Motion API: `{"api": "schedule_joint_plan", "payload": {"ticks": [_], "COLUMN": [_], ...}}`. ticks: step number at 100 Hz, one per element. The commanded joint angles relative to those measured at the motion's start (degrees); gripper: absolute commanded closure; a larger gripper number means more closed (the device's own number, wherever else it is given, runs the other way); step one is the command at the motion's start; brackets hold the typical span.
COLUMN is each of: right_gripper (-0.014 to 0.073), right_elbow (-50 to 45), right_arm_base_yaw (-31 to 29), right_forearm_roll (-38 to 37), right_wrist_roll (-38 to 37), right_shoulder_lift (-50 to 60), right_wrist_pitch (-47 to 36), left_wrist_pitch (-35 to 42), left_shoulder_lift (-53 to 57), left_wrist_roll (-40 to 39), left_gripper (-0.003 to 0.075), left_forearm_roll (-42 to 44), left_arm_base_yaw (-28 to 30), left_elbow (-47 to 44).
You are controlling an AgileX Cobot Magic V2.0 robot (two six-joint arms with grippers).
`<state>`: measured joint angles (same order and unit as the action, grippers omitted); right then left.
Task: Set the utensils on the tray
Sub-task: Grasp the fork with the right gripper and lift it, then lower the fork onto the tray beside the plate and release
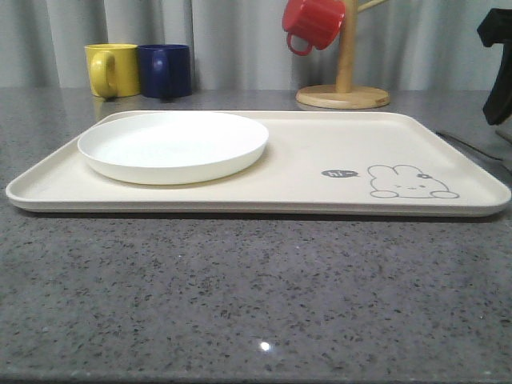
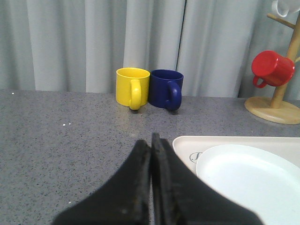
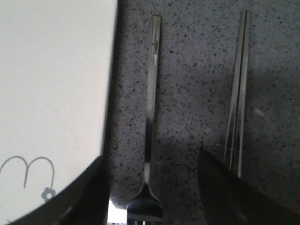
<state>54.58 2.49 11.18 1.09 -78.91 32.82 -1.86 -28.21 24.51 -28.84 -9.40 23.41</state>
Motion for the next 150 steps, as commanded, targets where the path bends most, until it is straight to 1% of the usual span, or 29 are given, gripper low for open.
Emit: {"api": "schedule_joint_plan", "payload": {"ticks": [1, 48, 54, 59, 64, 76, 81, 90, 99, 115, 124, 138, 150], "right_gripper": [0.0160, 0.0160, 0.0170, 0.0208, 0.0270, 0.0462, 0.0528, 0.0597, 0.0602, 0.0602, 0.0602, 0.0602, 0.0602], "right_elbow": [2.2, 2.2, 2.2, 2.2, 2.2, 2.2, 2.2, 2.2, 2.4, 5.6, 8.2, 10.9, 11.9], "right_arm_base_yaw": [0.2, 1.3, 1.3, 1.3, 1.3, 1.3, 1.3, 1.3, 1.3, 1.3, 2.1, 6.2, 12.0], "right_forearm_roll": [0.4, -0.1, -0.1, -0.1, -0.1, 0.0, 0.0, 0.0, 0.0, 0.0, 0.0, -0.1, -0.7], "right_wrist_roll": [0.5, 0.5, 0.5, 0.5, 0.5, 0.5, 0.5, 0.5, 0.4, -1.1, -3.7, -8.6, -13.8], "right_shoulder_lift": [0.3, -5.1, -5.5, -5.6, -5.6, -5.6, -5.5, -5.3, -4.5, -1.9, 0.0, 2.4, 2.0], "right_wrist_pitch": [-3.9, -5.5, -5.5, -5.5, -5.5, -5.1, -5.1, -5.1, -5.0, -1.4, 0.7, 0.7, -1.3], "left_wrist_pitch": [4.1, 4.1, 4.1, 4.1, 4.1, 4.1, 4.1, 4.1, 4.1, 4.1, 4.1, 4.1, 4.1], "left_shoulder_lift": [-0.2, -0.2, -0.2, -0.2, -0.2, -0.2, -0.2, -0.2, -0.2, -0.2, -0.2, -0.2, -0.2], "left_wrist_roll": [0.2, 0.2, 0.2, 0.2, 0.2, 0.2, 0.2, 0.2, 0.2, 0.2, 0.2, 0.2, 0.2], "left_gripper": [0.0738, 0.0738, 0.0738, 0.0738, 0.0738, 0.0738, 0.0738, 0.0738, 0.0738, 0.0738, 0.0738, 0.0738, 0.0738], "left_forearm_roll": [-0.5, -0.5, -0.5, -0.5, -0.5, -0.5, -0.5, -0.5, -0.5, -0.5, -0.5, -0.5, -0.5], "left_arm_base_yaw": [-0.3, -0.3, -0.3, -0.3, -0.3, -0.3, -0.3, -0.3, -0.3, -0.3, -0.3, -0.3, -0.3], "left_elbow": [1.5, 1.5, 1.5, 1.5, 1.5, 1.5, 1.5, 1.5, 1.5, 1.5, 1.5, 1.5, 1.5]}}
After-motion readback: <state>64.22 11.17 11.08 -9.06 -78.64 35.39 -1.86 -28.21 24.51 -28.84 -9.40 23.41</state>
